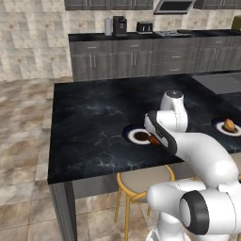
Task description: Take the chicken drumsticks from the pan and place one on each plate on the dining counter.
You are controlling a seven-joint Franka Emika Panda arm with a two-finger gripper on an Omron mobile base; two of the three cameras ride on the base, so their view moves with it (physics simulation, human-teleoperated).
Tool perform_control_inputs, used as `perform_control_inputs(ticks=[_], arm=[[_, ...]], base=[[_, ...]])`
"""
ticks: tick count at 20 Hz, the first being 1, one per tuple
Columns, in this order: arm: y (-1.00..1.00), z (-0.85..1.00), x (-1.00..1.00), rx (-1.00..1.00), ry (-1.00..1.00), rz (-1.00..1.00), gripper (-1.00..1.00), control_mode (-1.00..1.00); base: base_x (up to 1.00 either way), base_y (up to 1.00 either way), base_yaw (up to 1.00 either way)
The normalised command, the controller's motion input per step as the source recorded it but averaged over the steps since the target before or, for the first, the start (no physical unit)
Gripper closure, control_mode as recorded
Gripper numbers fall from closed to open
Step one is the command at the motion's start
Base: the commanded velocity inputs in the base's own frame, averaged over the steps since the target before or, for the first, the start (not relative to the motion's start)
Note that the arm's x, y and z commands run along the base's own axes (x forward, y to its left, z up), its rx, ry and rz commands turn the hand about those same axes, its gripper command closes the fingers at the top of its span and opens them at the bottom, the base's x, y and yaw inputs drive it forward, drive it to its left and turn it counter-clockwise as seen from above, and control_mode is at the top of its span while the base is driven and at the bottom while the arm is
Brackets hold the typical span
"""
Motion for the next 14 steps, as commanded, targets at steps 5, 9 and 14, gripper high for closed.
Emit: perform_control_inputs(ticks=[5,9,14], arm=[[0.13,-0.03,0.34,0.0,0.0,-0.05,1.0,-1.0],[0.18,-0.05,0.47,0.0,0.0,-0.01,1.0,-1.0],[0.22,-0.1,0.71,0.0,0.0,-0.01,1.0,-1.0]], base=[[0.1,0.04,-0.02],[0.0,0.0,0.0],[0.0,0.0,0.0]])
